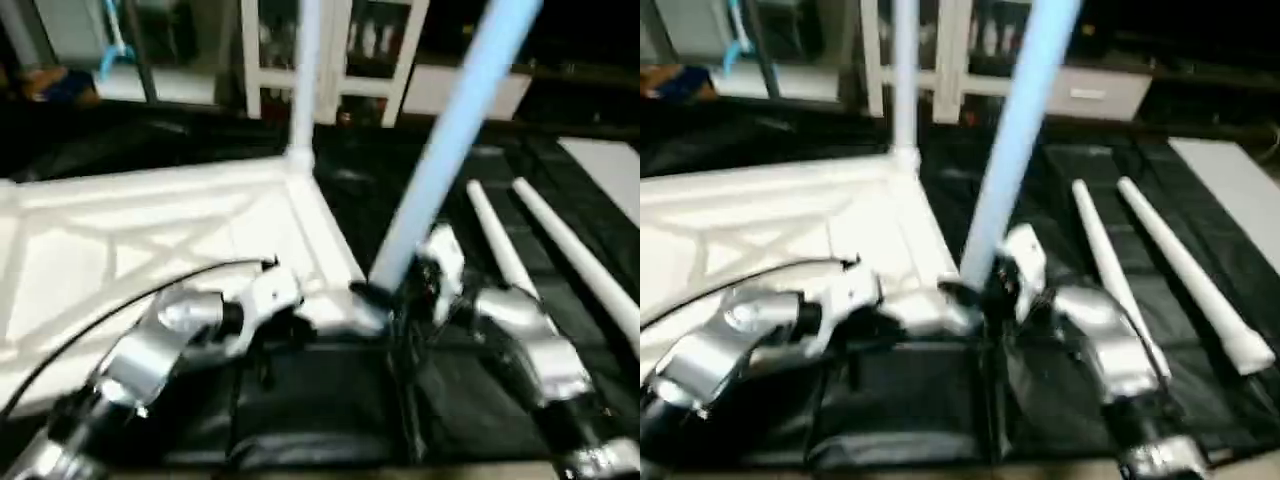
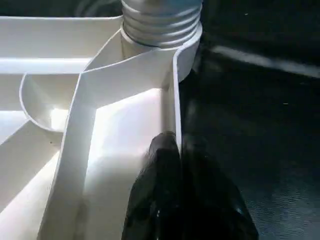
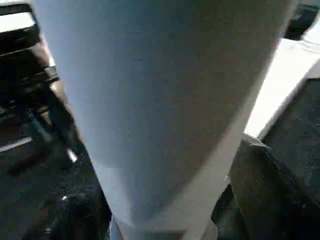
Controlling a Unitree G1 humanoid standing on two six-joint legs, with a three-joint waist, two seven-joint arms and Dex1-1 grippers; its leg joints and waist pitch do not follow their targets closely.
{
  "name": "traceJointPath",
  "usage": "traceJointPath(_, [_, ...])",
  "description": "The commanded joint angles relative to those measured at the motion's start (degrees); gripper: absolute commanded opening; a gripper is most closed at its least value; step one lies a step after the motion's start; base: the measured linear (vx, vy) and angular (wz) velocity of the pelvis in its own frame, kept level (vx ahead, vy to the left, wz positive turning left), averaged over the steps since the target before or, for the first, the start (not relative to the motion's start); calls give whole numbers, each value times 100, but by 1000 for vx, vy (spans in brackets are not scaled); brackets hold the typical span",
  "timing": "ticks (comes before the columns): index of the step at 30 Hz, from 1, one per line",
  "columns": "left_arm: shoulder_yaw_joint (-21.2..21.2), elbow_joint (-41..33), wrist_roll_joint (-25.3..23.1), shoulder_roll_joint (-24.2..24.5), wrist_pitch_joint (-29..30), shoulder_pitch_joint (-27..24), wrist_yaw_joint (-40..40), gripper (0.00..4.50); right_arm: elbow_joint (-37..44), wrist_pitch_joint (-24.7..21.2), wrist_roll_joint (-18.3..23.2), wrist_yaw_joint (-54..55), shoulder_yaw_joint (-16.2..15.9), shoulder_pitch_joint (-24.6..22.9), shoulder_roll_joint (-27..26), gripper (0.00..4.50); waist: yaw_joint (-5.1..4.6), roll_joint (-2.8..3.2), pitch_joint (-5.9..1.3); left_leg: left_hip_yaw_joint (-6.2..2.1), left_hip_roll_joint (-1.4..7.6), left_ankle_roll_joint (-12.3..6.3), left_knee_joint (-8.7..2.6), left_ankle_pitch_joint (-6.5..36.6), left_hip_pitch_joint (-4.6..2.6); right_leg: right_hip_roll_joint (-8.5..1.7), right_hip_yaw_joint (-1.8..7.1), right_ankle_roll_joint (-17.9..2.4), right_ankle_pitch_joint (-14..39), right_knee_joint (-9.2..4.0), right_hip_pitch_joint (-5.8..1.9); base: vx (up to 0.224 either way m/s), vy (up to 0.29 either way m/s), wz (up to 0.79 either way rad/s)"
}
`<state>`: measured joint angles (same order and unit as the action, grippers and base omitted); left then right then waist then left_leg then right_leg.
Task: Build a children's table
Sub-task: Rotate leg to tighten
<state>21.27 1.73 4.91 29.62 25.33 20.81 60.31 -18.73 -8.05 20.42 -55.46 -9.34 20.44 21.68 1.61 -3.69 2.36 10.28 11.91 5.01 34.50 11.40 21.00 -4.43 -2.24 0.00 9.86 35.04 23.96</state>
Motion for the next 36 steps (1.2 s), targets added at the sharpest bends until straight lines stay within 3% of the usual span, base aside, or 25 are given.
traceJointPath(1, [28,-193,302,39,-115,-26,301,0,-43,36,105,-189,320,-25,284,294,-26,47,-298,25,115,-176,-434,1320,-69,-226,192,-1197,1295,-401,-267,0,0,0])
traceJointPath(5, [26,-169,305,66,-196,-15,424,0,-46,-109,148,-488,237,-12,435,275,-9,39,-301,14,115,-158,-433,1293,-56,-227,190,-1123,1402,-406,-265,0,0,0])
traceJointPath(6, [28,-181,310,68,-184,-15,445,0,-59,-108,146,-520,230,-4,426,252,-8,40,-305,10,114,-154,-435,1248,-49,-228,187,-1115,1398,-404,-267,0,0,0])
traceJointPath(11, [45,-230,318,47,-111,-13,475,0,-153,-229,231,-357,321,57,229,226,-9,45,-319,9,110,-177,-429,1068,-40,-219,178,-1191,1123,-369,-280,0,0,0])
traceJointPath(13, [54,-239,283,31,-72,-1,408,0,-300,-225,109,-8,365,112,107,207,-17,45,-317,11,110,-158,-428,1104,-45,-221,180,-1195,1165,-373,-273,0,0,0])
traceJointPath(15, [83,-176,134,-47,41,59,174,0,-598,-127,-270,755,370,184,-75,202,-40,46,-309,4,105,-73,-442,1153,-37,-222,177,-1155,1294,-383,-264,0,0,0])
traceJointPath(18, [-38,181,-223,-508,532,305,-806,0,-1116,-261,-803,2482,512,323,-466,195,-120,58,-309,-6,91,181,-438,1314,-67,-220,183,-1048,1648,-412,-229,0,0,0])
traceJointPath(19, [-138,373,-365,-781,723,430,-1316,0,-1229,-442,-982,3103,531,345,-626,195,-165,49,-296,-15,93,246,-455,1355,-48,-218,184,-1022,1718,-425,-236,0,0,0])
traceJointPath(21, [-407,733,-493,-1300,1050,639,-2195,0,-1389,-697,-1200,4035,572,372,-920,193,-160,49,-315,-29,76,271,-442,1483,-71,-208,173,-890,1855,-441,-228,0,0,0])
traceJointPath(22, [-407,733,-493,-1300,1050,639,-2195,0,-1389,-697,-1200,4035,572,372,-920,192,-173,39,-297,-28,63,284,-451,1567,-52,-197,168,-813,1938,-461,-220,0,0,0])
traceJointPath(23, [-563,944,-544,-1572,1187,753,-2660,0,-1493,-776,-1267,4535,637,395,-1107,191,-161,66,-310,-39,54,271,-442,1642,-60,-200,161,-773,2005,-468,-227,0,0,0])
traceJointPath(25, [-681,1355,-723,-2030,1038,972,-3462,0,-1703,-647,-1551,5398,539,475,-1548,190,-171,46,-307,-30,30,266,-433,1705,-50,-196,162,-629,2171,-523,-196,0,0,0])
traceJointPath(26, [-640,1429,-784,-2179,938,1031,-3625,0,-1745,-461,-1731,5502,340,549,-1733,190,-165,41,-330,-33,28,245,-425,1681,-63,-195,158,-588,2139,-518,-190,0,0,0])
traceJointPath(28, [-587,1440,-818,-2332,911,1078,-3700,0,-1909,-256,-1775,5405,165,718,-1966,190,-168,56,-330,-40,35,201,-441,1664,-23,-196,152,-545,2022,-516,-214,0,0,0])
traceJointPath(32, [-462,1304,-898,-2232,970,1005,-3510,0,-1591,382,-1543,4419,23,757,-2009,190,-160,54,-342,-35,41,71,-428,1624,-4,-203,152,-550,1877,-502,-225,0,0,0])
traceJointPath(33, [-454,1284,-910,-2191,992,989,-3491,0,-1483,489,-1537,4352,16,727,-1961,245,-159,51,-344,-33,49,27,-432,1524,15,-196,151,-586,1692,-481,-239,0,0,0])
traceJointPath(36, [-317,1136,-902,-1908,853,896,-3146,0,-1151,482,-1356,3998,83,652,-1728,262,-141,60,-357,-15,46,-99,-415,1197,35,-184,155,-775,1113,-428,-277,0,0,0])
